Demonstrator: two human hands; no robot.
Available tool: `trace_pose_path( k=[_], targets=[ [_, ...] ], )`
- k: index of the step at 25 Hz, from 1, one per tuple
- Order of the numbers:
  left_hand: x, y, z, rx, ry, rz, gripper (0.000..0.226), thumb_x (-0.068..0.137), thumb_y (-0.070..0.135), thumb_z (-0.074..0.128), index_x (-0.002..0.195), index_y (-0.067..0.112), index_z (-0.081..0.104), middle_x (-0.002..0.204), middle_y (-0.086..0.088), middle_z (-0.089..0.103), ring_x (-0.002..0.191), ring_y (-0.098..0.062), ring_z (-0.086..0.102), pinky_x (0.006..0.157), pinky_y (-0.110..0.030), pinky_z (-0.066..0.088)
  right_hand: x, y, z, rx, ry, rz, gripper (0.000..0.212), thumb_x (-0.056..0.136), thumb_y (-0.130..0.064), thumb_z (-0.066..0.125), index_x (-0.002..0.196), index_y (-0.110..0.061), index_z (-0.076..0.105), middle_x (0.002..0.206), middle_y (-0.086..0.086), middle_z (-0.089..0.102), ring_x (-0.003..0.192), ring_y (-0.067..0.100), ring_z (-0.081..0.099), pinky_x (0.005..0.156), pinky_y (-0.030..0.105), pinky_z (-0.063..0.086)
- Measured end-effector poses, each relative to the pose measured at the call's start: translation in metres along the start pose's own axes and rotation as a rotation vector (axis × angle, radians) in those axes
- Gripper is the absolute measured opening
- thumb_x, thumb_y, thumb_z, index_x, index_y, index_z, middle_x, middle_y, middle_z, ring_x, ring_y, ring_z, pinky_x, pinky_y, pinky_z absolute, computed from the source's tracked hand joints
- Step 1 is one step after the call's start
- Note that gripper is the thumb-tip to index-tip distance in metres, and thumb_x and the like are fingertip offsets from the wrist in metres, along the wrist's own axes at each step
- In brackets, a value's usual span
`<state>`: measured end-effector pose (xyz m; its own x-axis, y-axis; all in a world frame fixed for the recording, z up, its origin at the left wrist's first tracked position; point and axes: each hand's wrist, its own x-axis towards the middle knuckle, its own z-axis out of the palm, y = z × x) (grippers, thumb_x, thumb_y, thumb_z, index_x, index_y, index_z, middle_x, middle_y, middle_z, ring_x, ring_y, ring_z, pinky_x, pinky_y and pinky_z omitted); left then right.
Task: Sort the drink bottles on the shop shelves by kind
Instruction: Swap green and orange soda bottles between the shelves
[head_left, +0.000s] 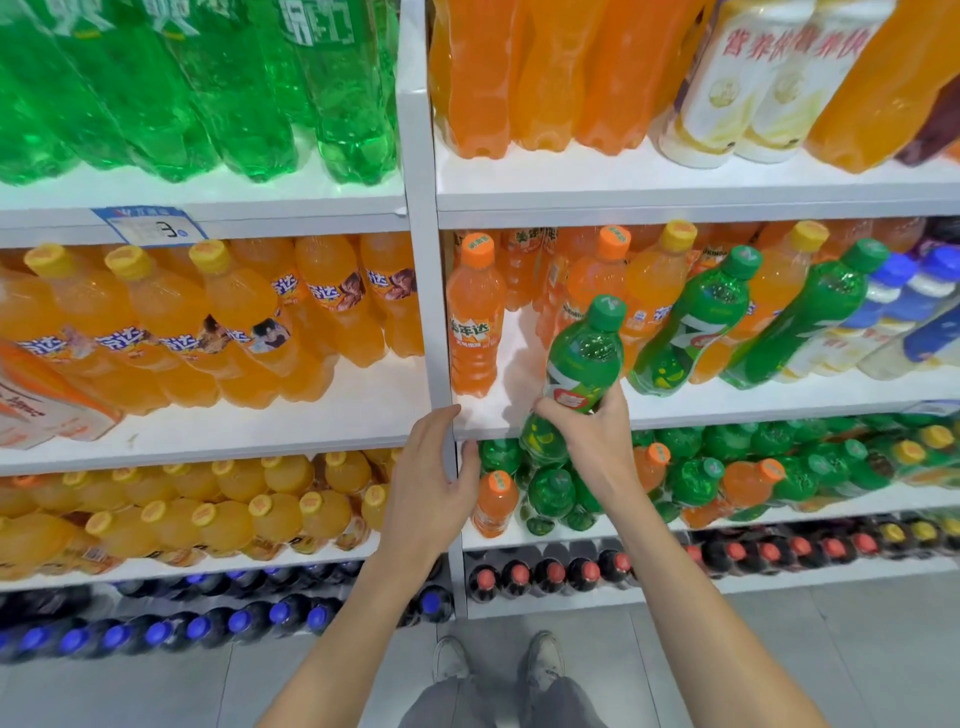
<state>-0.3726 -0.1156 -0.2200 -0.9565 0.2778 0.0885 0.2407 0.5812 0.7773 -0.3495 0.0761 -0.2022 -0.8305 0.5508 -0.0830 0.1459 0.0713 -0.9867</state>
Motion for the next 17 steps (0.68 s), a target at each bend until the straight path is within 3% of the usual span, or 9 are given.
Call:
trace_pose_path(
  k=[4,7,9,13,17],
  targets=[
    [-0.017,0.002,0.004,0.01,-0.021,-0.021,0.046,0.103,0.026,0.057,0.148,0.018,0.05,0.148,0.003,0.054,0.138,-0.013,0.047,0.112,-0.026,0.037,-0.016,0.002,-0.02,0.072,-0.007,0.061,0.046,0.076,-0.014,0.083,0.116,-0.021,0.064,0.104,0.008,0.074,0.098,0.027,0.071,0.094,0.056,0.057],
    [-0.035,0.011,0.011,0.028,-0.002,-0.011,0.044,0.103,0.022,0.057,0.146,0.016,0.051,0.145,0.002,0.055,0.133,-0.009,0.046,0.104,-0.011,0.03,-0.028,0.006,-0.039,0.086,-0.037,0.086,0.047,0.076,-0.016,0.085,0.118,-0.019,0.064,0.105,0.007,0.074,0.099,0.024,0.072,0.095,0.054,0.057],
    [-0.049,0.014,0.021,0.025,0.012,-0.027,0.045,0.104,0.024,0.058,0.147,0.016,0.051,0.146,0.001,0.055,0.132,-0.008,0.046,0.102,-0.009,0.029,-0.036,0.012,-0.055,0.094,-0.061,0.109,0.044,0.077,-0.014,0.086,0.116,-0.017,0.065,0.103,0.008,0.075,0.098,0.025,0.072,0.095,0.055,0.057],
    [-0.086,0.021,0.045,-0.024,0.048,-0.108,0.047,0.104,0.029,0.059,0.149,0.02,0.049,0.146,0.005,0.052,0.129,-0.006,0.048,0.105,-0.025,0.041,-0.057,0.029,-0.089,0.094,-0.107,0.133,0.047,0.072,-0.022,0.088,0.112,-0.018,0.064,0.108,0.014,0.071,0.098,0.029,0.071,0.093,0.054,0.058],
    [-0.119,0.025,0.064,-0.019,0.097,-0.2,0.05,0.103,0.029,0.06,0.151,0.018,0.047,0.146,0.002,0.054,0.132,-0.013,0.051,0.11,-0.036,0.044,-0.083,0.043,-0.121,0.137,-0.163,0.182,0.048,0.08,-0.008,0.085,0.121,-0.013,0.061,0.102,0.007,0.074,0.093,0.023,0.073,0.088,0.041,0.061]
  ],
)
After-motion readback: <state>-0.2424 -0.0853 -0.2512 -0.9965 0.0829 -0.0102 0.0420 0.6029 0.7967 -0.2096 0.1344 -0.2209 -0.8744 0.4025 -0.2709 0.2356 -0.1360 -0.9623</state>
